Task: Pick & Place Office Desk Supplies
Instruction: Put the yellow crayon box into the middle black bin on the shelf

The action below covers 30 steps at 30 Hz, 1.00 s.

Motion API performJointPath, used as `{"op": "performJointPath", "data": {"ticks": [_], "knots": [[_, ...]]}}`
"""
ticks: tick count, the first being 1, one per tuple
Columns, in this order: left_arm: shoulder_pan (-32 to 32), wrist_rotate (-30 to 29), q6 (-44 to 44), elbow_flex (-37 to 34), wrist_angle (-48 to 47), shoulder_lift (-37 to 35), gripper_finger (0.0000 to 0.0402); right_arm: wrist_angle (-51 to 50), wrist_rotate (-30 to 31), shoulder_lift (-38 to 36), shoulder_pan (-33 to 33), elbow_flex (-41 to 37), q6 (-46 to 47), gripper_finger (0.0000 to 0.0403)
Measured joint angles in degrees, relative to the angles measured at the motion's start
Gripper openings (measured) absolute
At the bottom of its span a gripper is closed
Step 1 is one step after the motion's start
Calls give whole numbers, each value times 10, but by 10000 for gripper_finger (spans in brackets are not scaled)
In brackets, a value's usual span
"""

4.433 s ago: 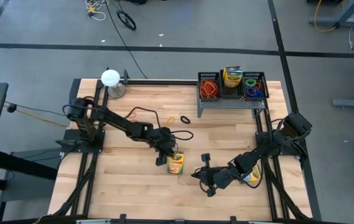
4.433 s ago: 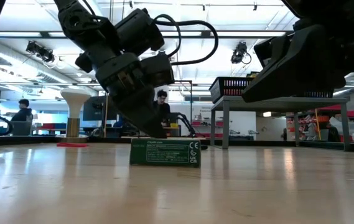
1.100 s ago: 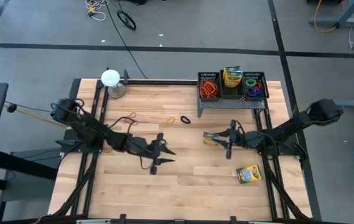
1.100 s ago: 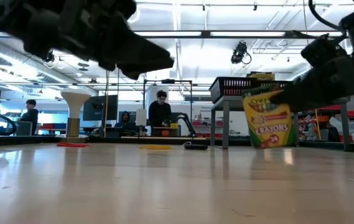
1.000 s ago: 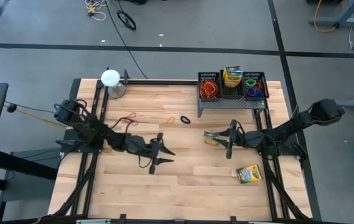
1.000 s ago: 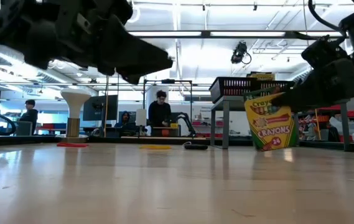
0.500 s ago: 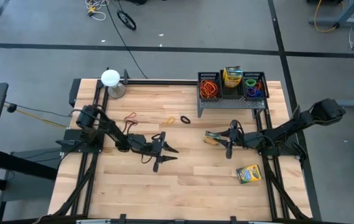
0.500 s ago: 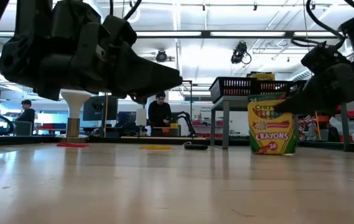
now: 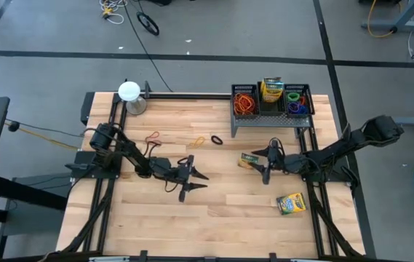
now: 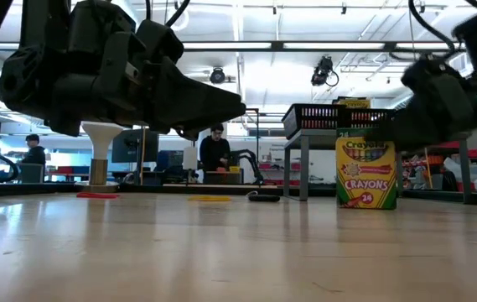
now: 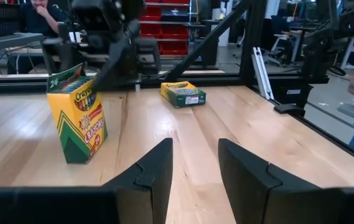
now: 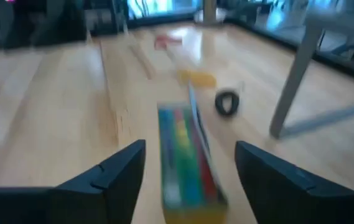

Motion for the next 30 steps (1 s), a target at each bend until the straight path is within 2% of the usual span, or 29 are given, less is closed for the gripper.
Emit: {"op": "performJointPath", "data": {"ticks": [4, 7, 9, 11, 14, 17, 20, 23, 25, 30], "knots": [[0, 23, 3, 0, 0, 0, 134, 3, 8, 0, 0, 34, -19, 276], [0, 19, 3, 0, 0, 0, 134, -5, 8, 0, 0, 63, -39, 285], [0, -3, 6, 0, 0, 0, 134, -26, 10, 0, 0, 86, -50, 286], [2, -51, 14, 0, 0, 0, 132, -67, 19, 0, 0, 114, -62, 286], [8, -109, 22, -9, 5, -5, 119, -191, 56, -2, 0, 180, -65, 286], [12, -124, 22, -32, 17, -11, 92, -386, 92, 0, -1, 272, -48, 286], [12, -143, 14, -55, 34, -15, 61, -544, 98, 0, -9, 358, -18, 278], [12, -186, 18, -67, 53, -16, 31, -654, 71, 0, -31, 424, 12, 255], [12, -217, 21, -71, 48, -16, 16, -706, 31, 1, -51, 457, 29, 231], [12, -231, 13, -70, 28, -16, 6, -806, -46, 34, -91, 509, 44, 195]]}}
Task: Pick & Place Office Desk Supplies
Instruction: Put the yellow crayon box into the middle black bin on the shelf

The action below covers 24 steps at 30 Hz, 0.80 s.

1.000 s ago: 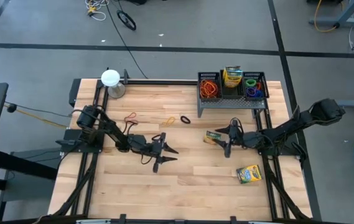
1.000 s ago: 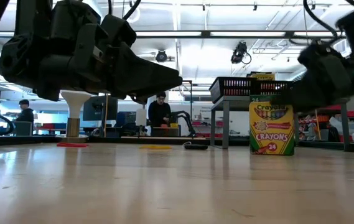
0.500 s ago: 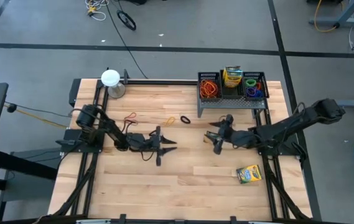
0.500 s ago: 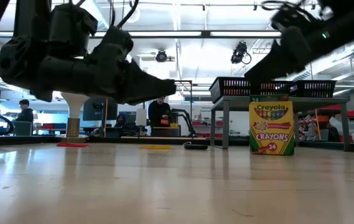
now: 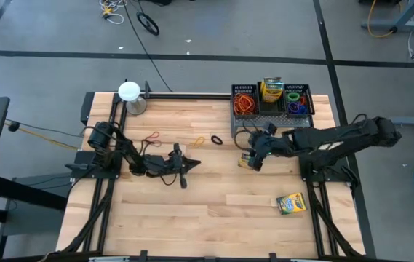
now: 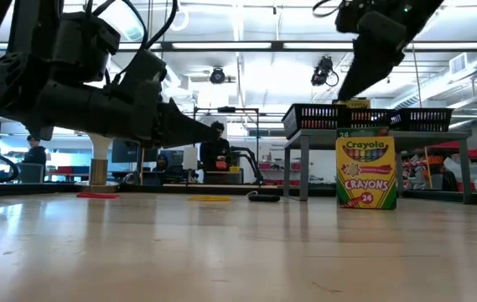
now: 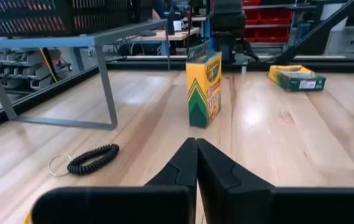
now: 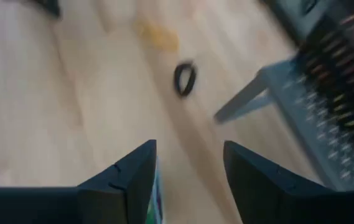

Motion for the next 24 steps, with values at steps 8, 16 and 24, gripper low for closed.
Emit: {"op": "performJointPath", "data": {"ticks": [8, 16, 24], "knots": [[-1, -1, -6, 1, -21, 0, 32, -142, -81, 75, -13, 87, -4, 259], [-1, -2, -9, 1, -31, 0, 32, -161, -156, 119, -17, 111, -21, 300], [-1, -2, -18, 1, -52, 0, 32, -141, -151, 185, -42, 98, -44, 282]]}}
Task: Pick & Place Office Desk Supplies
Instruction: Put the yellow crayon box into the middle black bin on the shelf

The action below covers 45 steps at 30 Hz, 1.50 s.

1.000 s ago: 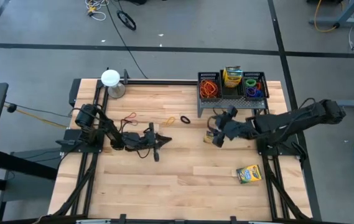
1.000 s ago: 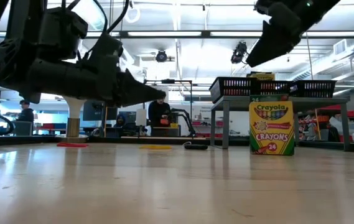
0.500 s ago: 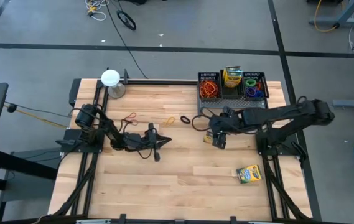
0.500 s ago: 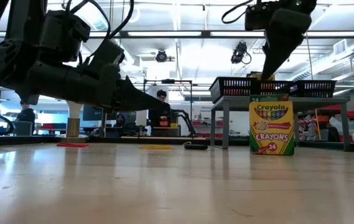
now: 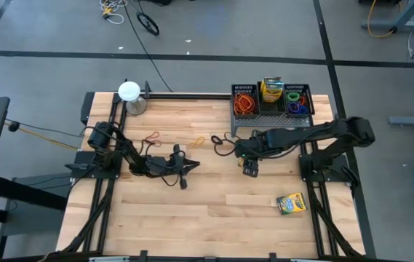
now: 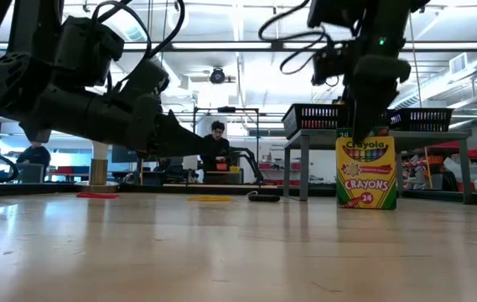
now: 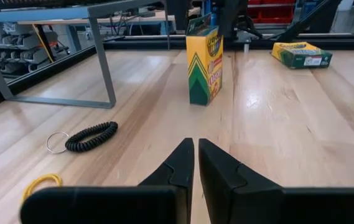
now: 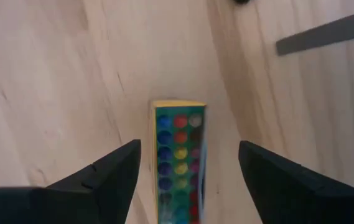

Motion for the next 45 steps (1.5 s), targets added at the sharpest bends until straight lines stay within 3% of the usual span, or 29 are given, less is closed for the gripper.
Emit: {"op": "performJointPath", "data": {"ticks": [5, 14, 18, 23, 28, 37, 42, 45], "knots": [[0, 0, 0, 4, -2, 0, 32, 2, -8, 32, -3, 0, -5, 253], [0, 0, 0, 17, -35, 0, 32, -13, -10, 26, -1, -1, 10, 120], [0, 0, 0, 19, -37, 0, 32, -13, -11, 24, -1, 0, 0, 85], [0, 0, 0, 19, -38, 0, 32, -38, -18, -8, -1, 8, -15, 92], [0, 12, -15, 19, -36, 0, 32, -105, -18, -59, -1, 65, -51, 101], [-2, 15, -44, 19, -37, 0, 32, -303, 45, -116, -10, 279, -166, 97], [-2, 15, -49, 19, -37, 0, 32, -381, 120, -118, -55, 381, -235, 96], [-2, 15, -49, 19, -37, 0, 32, -379, 121, -117, -111, 395, -301, 96]]}}
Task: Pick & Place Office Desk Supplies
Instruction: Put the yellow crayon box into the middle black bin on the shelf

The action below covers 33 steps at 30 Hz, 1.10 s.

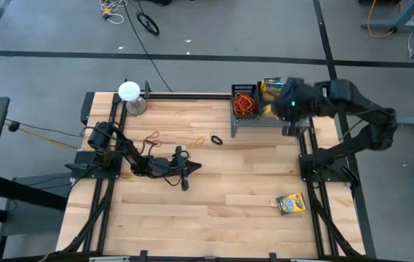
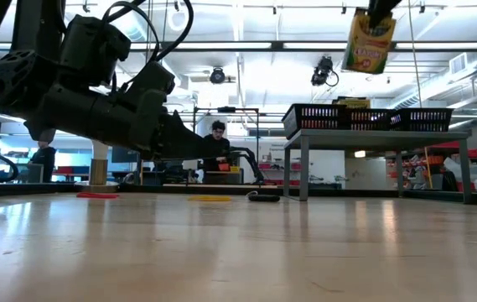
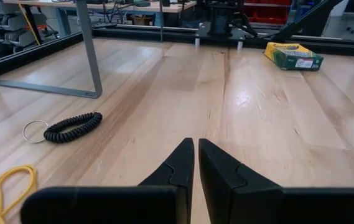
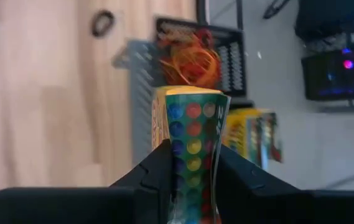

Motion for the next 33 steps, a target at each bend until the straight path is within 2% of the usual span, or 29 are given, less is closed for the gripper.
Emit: {"op": "performJointPath", "data": {"ticks": [7, 11, 19, 33], "knots": [[-3, 16, 6, 0, -10, 0, 32, 26, -20, 0, -172, -30, -113, 96], [-3, 17, 6, 0, -15, 0, 32, 64, -51, 3, -233, -51, -171, 96], [-3, 21, 0, 0, -15, 0, 32, 147, -72, 8, -257, -121, -241, 96], [-11, 21, 1, 0, -14, 0, 32, 215, -70, 8, -273, -206, -264, 96]]}}
